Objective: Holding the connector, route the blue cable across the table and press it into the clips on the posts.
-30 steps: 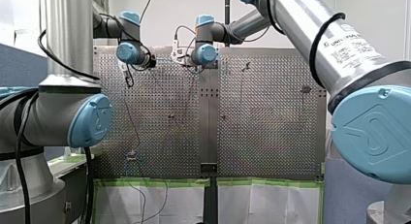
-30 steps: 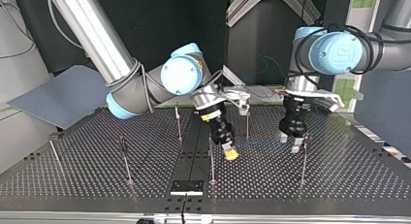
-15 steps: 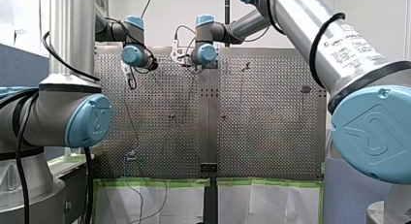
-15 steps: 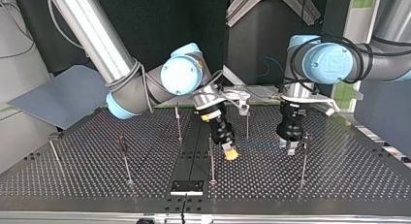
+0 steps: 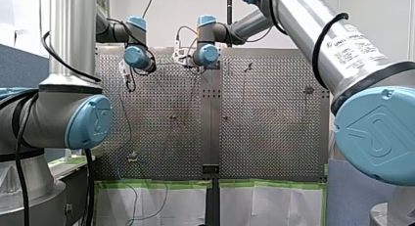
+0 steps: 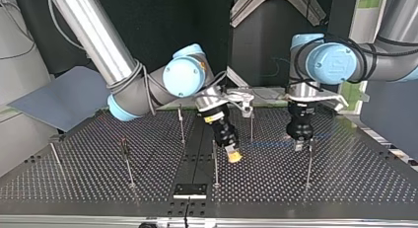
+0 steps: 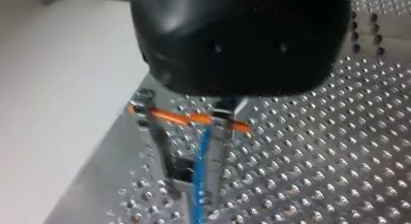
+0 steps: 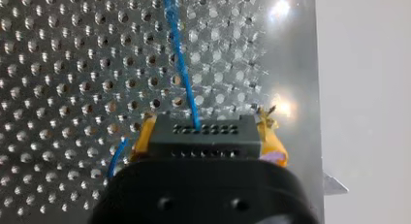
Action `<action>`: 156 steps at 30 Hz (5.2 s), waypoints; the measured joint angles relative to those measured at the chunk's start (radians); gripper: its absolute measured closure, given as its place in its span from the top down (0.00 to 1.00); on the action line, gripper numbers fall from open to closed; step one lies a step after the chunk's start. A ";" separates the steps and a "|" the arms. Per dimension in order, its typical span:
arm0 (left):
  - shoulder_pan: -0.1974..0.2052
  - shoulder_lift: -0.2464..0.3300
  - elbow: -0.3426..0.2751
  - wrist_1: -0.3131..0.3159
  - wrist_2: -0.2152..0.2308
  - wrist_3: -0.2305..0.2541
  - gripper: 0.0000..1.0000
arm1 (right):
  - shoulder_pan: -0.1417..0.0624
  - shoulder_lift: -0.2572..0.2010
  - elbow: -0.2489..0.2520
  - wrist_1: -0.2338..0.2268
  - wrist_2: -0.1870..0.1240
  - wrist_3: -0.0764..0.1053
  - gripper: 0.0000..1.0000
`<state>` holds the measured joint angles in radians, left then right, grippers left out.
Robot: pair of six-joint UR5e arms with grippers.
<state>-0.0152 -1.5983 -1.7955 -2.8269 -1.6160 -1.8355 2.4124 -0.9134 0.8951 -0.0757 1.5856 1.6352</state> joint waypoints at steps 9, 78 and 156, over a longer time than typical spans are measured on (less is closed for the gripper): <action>-0.012 0.001 -0.050 0.011 -0.027 0.005 0.00 | 0.004 0.003 0.007 0.002 0.001 0.002 0.00; -0.070 -0.304 -0.280 0.405 0.015 -0.032 0.00 | -0.020 0.118 0.307 -0.089 0.000 -0.001 0.00; -0.051 -0.361 -0.128 0.203 -0.033 0.029 1.00 | -0.131 0.124 0.307 -0.149 -0.034 0.053 0.00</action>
<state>-0.0664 -1.9592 -1.9236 -2.6244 -1.6487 -1.8066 2.2817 -0.7896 1.2022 -0.2245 1.5518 1.6884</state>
